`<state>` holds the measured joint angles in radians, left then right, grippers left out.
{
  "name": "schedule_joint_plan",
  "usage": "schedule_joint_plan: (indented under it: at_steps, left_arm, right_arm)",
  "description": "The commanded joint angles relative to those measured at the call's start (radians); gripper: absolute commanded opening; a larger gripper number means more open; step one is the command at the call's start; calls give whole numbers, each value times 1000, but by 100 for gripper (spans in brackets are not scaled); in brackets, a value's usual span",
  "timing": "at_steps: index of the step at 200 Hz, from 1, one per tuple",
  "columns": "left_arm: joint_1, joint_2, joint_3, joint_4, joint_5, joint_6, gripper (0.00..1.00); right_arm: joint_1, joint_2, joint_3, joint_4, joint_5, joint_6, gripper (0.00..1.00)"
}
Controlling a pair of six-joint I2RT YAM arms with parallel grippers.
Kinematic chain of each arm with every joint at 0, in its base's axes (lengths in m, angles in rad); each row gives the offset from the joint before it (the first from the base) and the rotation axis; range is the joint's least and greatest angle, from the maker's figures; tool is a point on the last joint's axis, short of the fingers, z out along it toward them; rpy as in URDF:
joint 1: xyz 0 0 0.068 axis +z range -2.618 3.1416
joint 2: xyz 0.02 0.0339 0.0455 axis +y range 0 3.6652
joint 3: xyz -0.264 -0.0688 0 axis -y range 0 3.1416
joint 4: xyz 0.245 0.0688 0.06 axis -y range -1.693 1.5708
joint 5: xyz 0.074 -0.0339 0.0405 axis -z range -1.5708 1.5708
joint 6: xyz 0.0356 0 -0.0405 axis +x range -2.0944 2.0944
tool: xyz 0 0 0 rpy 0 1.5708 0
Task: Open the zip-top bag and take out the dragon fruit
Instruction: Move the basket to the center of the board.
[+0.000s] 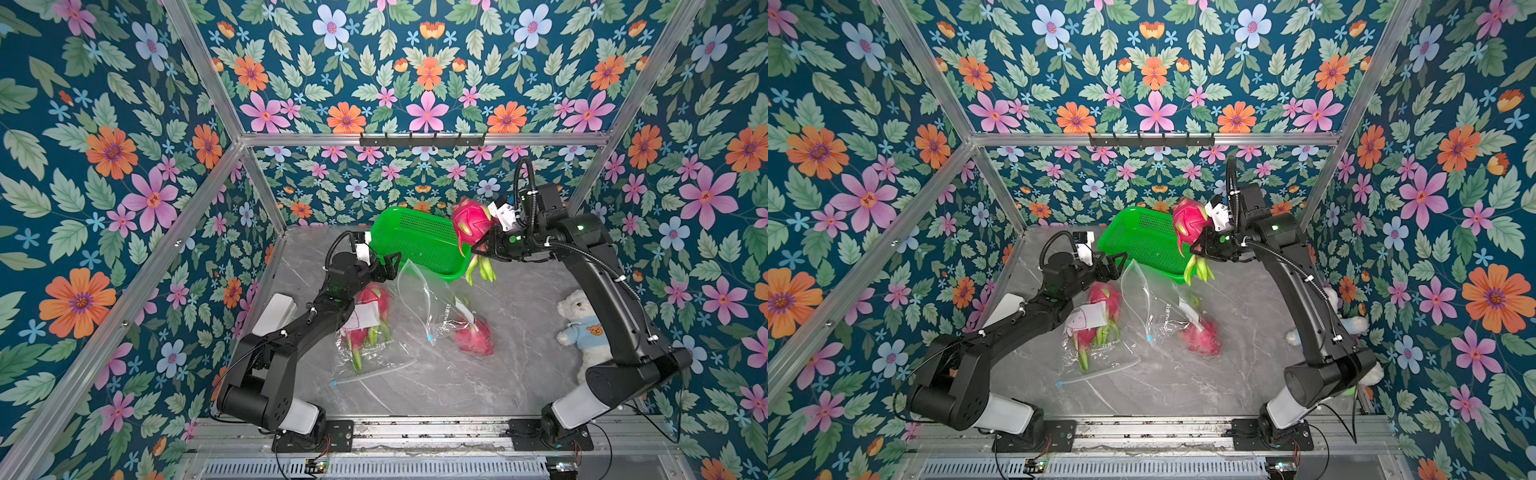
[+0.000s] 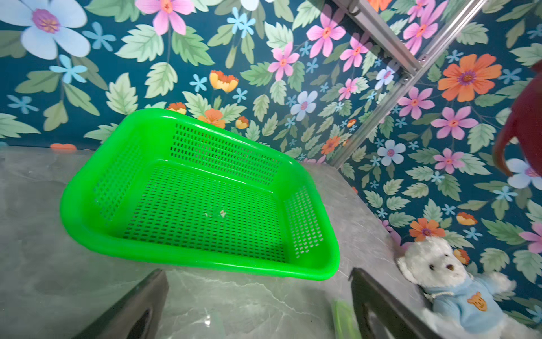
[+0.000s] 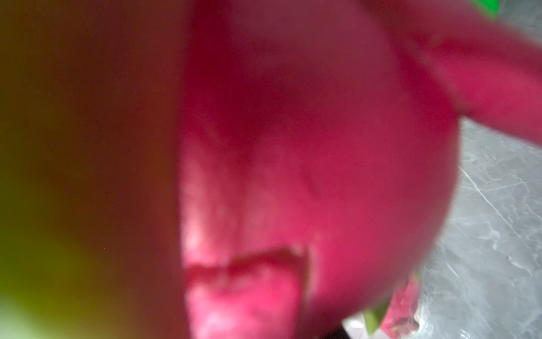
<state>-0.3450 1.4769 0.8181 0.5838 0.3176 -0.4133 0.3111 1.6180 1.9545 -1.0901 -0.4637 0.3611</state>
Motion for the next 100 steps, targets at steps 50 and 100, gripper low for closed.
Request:
schedule_joint_plan:
  at_steps: [50, 100]
  left_arm:
    - [50, 18, 7, 7, -1, 68, 99]
    - [50, -2, -11, -12, -24, 102, 99]
  right_arm:
    - [-38, 313, 90, 217, 99, 55, 6]
    - [-38, 530, 167, 345, 120, 183, 5]
